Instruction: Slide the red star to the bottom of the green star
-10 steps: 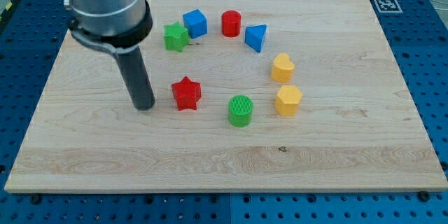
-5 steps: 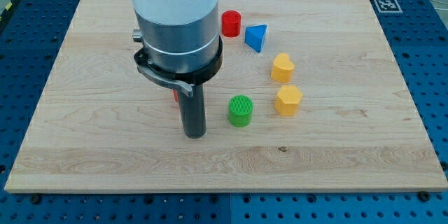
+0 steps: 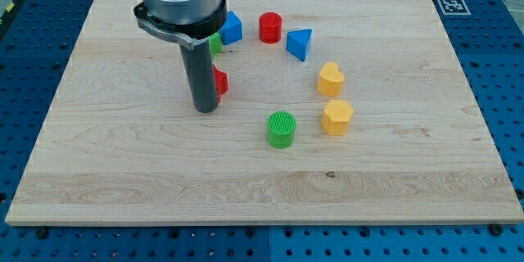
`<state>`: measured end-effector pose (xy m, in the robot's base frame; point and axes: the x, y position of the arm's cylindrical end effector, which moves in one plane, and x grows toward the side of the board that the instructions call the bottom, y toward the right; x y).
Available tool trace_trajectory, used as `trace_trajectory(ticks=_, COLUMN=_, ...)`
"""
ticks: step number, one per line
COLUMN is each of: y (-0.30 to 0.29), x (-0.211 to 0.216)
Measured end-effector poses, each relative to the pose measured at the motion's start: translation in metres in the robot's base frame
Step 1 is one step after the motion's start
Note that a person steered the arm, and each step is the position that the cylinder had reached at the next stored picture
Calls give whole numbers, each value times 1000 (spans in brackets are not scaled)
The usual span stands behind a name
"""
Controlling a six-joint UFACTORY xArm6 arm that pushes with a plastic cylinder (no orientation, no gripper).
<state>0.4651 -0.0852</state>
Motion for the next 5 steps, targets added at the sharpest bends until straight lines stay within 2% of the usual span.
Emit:
trace_trajectory(ticks=2, y=-18, x=-9)
trace_trajectory(ticks=5, y=47, x=13)
